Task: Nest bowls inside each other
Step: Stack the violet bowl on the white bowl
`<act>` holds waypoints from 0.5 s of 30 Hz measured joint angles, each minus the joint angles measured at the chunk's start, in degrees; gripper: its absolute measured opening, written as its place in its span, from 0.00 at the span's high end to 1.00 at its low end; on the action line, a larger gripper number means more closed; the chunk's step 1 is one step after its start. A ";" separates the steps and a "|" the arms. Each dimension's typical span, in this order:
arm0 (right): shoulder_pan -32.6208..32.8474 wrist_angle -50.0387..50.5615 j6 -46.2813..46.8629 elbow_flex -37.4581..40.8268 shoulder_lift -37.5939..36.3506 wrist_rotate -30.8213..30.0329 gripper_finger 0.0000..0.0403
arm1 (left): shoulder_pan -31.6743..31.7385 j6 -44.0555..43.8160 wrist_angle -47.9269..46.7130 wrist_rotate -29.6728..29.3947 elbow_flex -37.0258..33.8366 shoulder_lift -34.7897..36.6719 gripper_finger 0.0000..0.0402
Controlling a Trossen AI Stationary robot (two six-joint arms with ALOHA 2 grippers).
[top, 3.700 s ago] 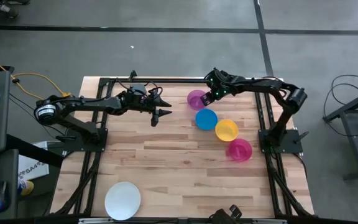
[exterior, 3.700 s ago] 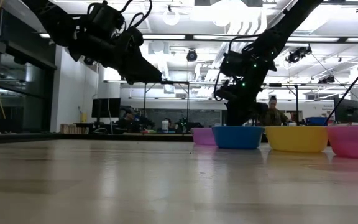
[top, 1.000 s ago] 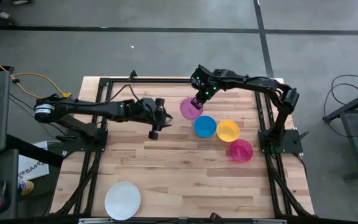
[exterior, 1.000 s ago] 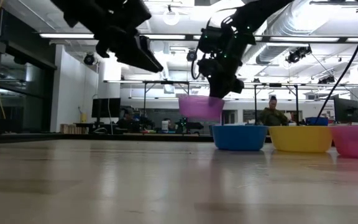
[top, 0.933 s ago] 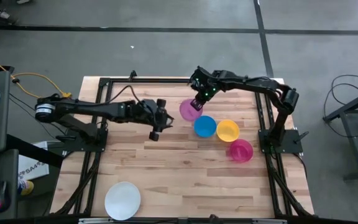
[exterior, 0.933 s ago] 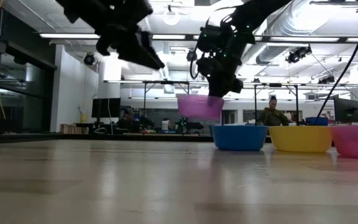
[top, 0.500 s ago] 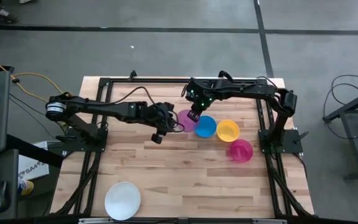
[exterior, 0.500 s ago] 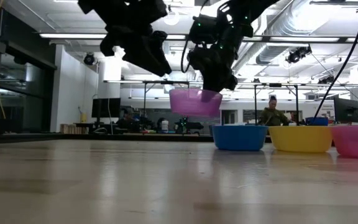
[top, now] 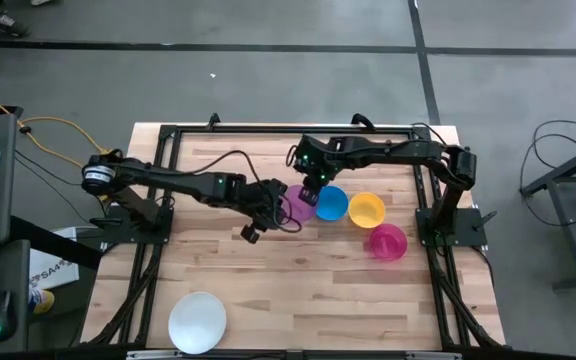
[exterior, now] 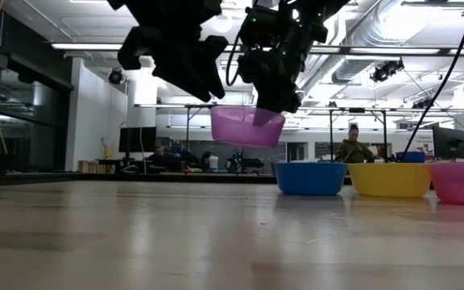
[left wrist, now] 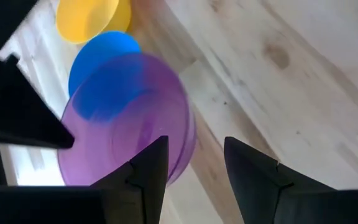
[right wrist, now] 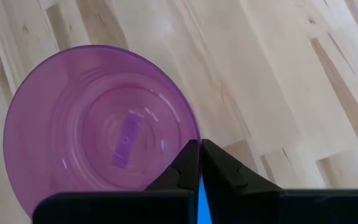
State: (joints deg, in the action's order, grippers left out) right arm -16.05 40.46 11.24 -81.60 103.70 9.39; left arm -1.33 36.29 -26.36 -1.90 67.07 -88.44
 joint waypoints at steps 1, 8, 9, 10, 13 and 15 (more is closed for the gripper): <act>-0.02 -0.26 -0.02 0.00 0.00 0.33 0.99 | -0.02 0.00 -0.06 -0.03 0.00 0.00 0.62; 0.78 -0.74 0.50 -0.51 0.00 3.05 0.99 | 0.19 -0.50 -0.83 -0.64 0.00 0.00 0.62; 1.07 -0.35 0.50 -0.93 0.00 3.07 0.99 | 0.18 -0.50 -0.84 -0.99 0.00 0.00 0.62; 1.47 -0.21 0.48 -1.38 0.00 3.05 0.99 | 0.18 -0.50 -0.86 -1.23 0.00 0.00 0.62; 2.54 -0.13 0.48 -3.05 0.00 3.00 0.99 | 0.18 -0.57 -1.49 -1.24 0.00 0.00 0.62; 3.11 0.75 0.29 -4.46 0.00 2.43 0.99 | 0.18 -0.74 -2.25 -1.21 0.00 0.00 0.62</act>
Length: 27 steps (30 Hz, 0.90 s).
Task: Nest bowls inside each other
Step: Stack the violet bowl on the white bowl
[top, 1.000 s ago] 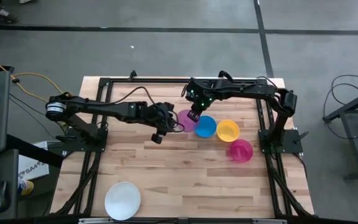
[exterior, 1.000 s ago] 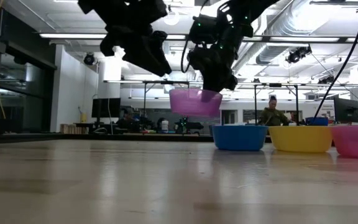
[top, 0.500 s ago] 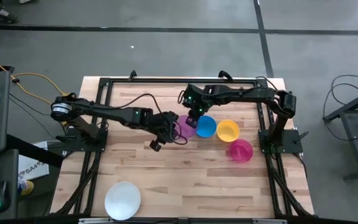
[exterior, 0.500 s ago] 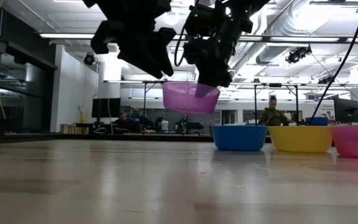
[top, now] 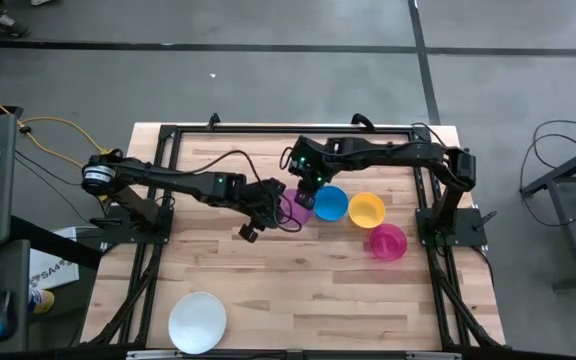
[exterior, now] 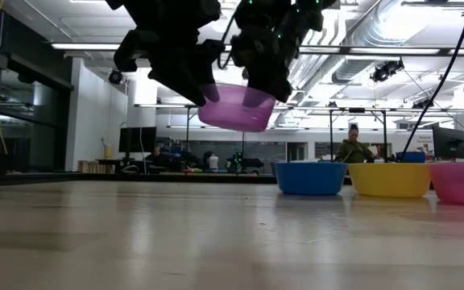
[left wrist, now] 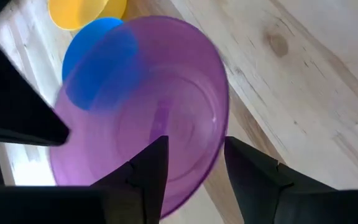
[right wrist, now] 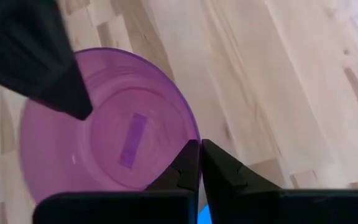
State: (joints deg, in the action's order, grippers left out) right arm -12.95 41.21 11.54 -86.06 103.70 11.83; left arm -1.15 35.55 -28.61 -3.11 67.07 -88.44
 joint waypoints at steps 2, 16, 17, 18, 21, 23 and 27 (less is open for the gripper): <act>0.36 1.36 -0.33 -1.29 0.00 -1.26 0.99 | -0.04 -0.71 -0.30 -0.02 0.00 0.02 0.62; 0.59 4.78 0.21 -2.12 0.00 -5.25 0.99 | -0.39 -1.29 -2.11 -0.44 0.50 0.02 0.87; 0.59 4.82 0.21 -2.12 0.00 -5.70 0.99 | -0.60 -1.28 -2.38 -0.43 0.90 0.02 0.88; 0.59 4.95 0.21 -2.12 0.00 -5.88 0.99 | -0.88 -1.19 -2.43 -0.48 1.36 0.02 0.88; 0.52 5.04 0.21 -2.12 -0.04 -5.38 0.99 | -1.97 -0.64 -2.70 -0.75 2.19 0.02 0.89; 0.54 5.06 0.21 -2.12 -0.04 -5.28 0.99 | -2.01 -0.06 -2.74 -0.74 2.39 0.02 0.89; 0.48 4.03 0.21 -2.12 -0.04 -4.50 0.99 | -1.86 -0.90 -3.66 -0.25 2.40 0.02 0.97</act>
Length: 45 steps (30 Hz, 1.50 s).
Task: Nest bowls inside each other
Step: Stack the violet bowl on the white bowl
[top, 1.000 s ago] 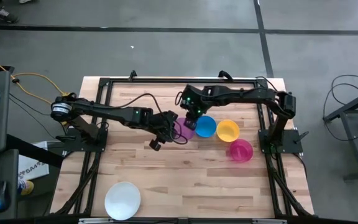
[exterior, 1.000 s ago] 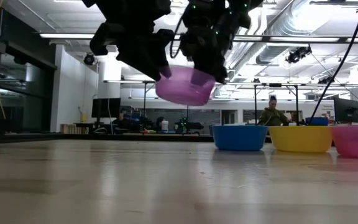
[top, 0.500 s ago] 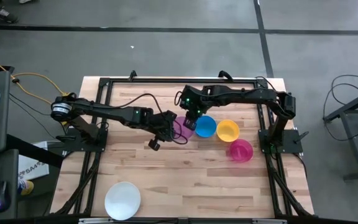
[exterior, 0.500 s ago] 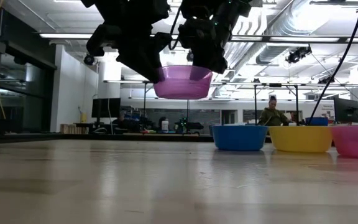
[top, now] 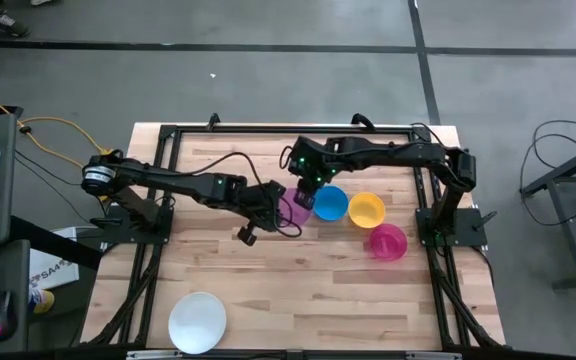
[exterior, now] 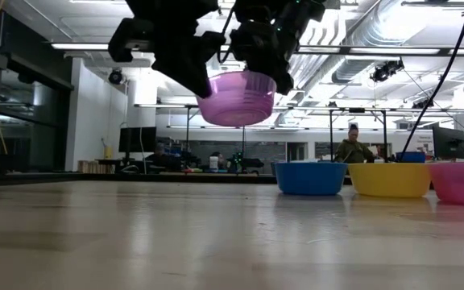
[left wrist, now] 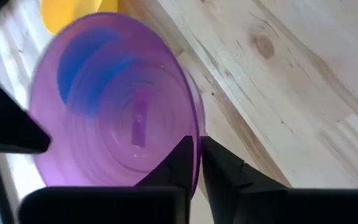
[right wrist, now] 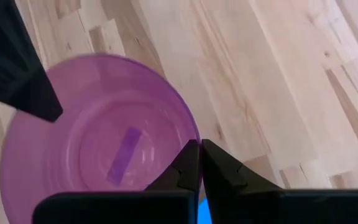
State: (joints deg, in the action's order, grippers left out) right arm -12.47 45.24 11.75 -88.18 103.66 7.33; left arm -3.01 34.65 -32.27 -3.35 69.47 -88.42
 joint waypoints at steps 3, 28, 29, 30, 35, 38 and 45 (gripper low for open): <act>-0.04 -1.39 0.00 0.00 -0.02 2.76 0.99 | -0.08 -0.39 -0.46 0.09 0.00 0.00 0.98; -0.02 -2.06 -0.39 0.13 -0.02 7.29 0.75 | -0.02 -0.91 -1.98 -0.43 0.04 0.02 1.00; -0.02 -2.06 -0.37 0.13 -0.02 7.96 0.75 | -0.03 -1.06 -2.18 -0.35 0.04 0.02 1.00; -0.02 -2.08 -0.23 0.13 -0.02 8.47 0.74 | -0.04 -1.35 -2.29 -0.25 0.04 0.02 1.00; -0.07 -2.17 0.03 0.13 -0.05 9.98 0.74 | -0.04 -1.93 -2.30 -0.02 0.04 0.04 1.00; -0.11 -2.32 0.24 0.22 -0.82 10.63 0.74 | -0.06 -1.92 -2.26 -0.05 0.05 0.06 1.00; 0.00 -1.65 0.24 0.17 -6.49 11.01 0.74 | 0.01 -2.61 -2.69 -0.53 0.07 0.09 1.00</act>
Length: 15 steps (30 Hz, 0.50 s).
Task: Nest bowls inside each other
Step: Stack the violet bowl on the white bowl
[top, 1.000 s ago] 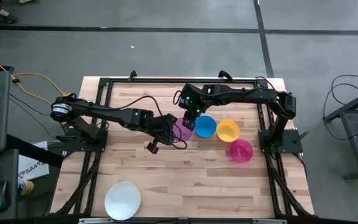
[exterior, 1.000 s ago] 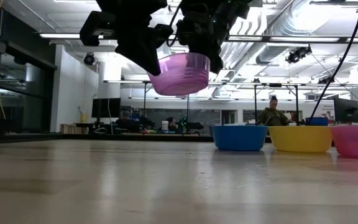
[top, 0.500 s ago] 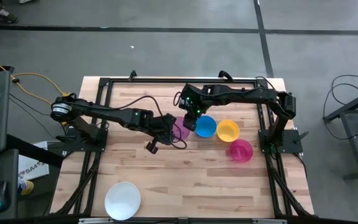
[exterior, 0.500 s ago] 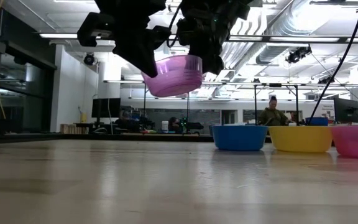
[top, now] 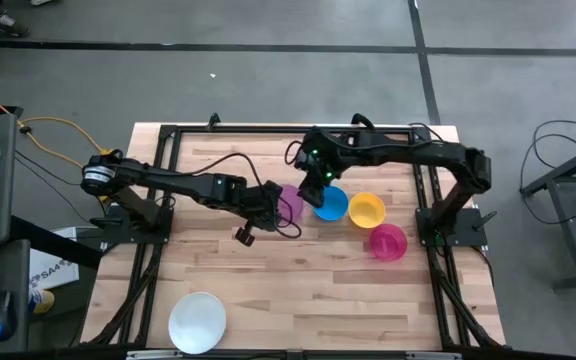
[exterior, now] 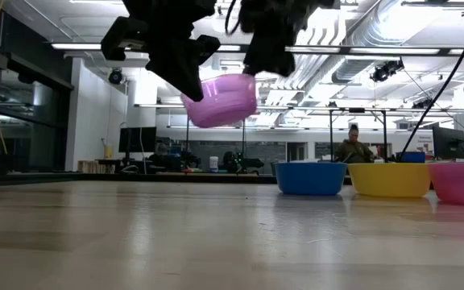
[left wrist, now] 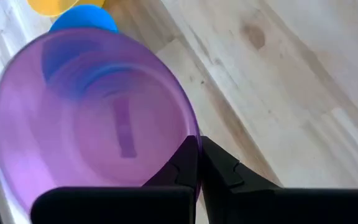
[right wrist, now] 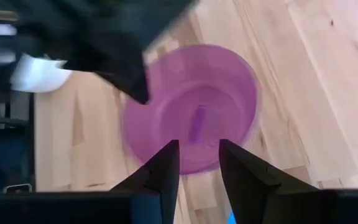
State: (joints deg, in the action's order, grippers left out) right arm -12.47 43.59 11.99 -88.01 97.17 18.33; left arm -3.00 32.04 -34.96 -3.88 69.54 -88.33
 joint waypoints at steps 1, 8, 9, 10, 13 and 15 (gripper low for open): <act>0.00 0.37 0.00 0.00 -1.00 -0.08 0.74 | 0.02 -0.13 0.01 -0.10 0.00 0.00 1.00; 1.36 7.71 0.31 -0.07 -5.17 -5.58 0.74 | 0.00 -1.42 -1.58 -0.50 0.01 0.00 1.00; 1.84 9.18 0.73 -0.07 -5.53 -6.72 0.74 | 0.00 -1.75 -1.89 -0.54 0.00 0.00 1.00; 2.23 11.05 1.36 -0.07 -5.92 -7.91 0.74 | 0.00 -2.11 -2.14 -0.79 0.00 0.00 1.00; 4.03 14.83 2.99 -0.05 -6.25 -11.96 0.74 | -0.02 -3.51 -3.84 -0.98 0.01 0.00 1.00; 5.21 16.20 3.79 -0.06 -6.27 -14.25 0.75 | -0.59 -4.97 -5.18 -1.26 0.00 0.00 1.00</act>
State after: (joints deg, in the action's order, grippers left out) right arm -7.26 59.79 15.78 -88.06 90.91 4.09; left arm -3.59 27.07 -40.14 -5.14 69.54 -88.33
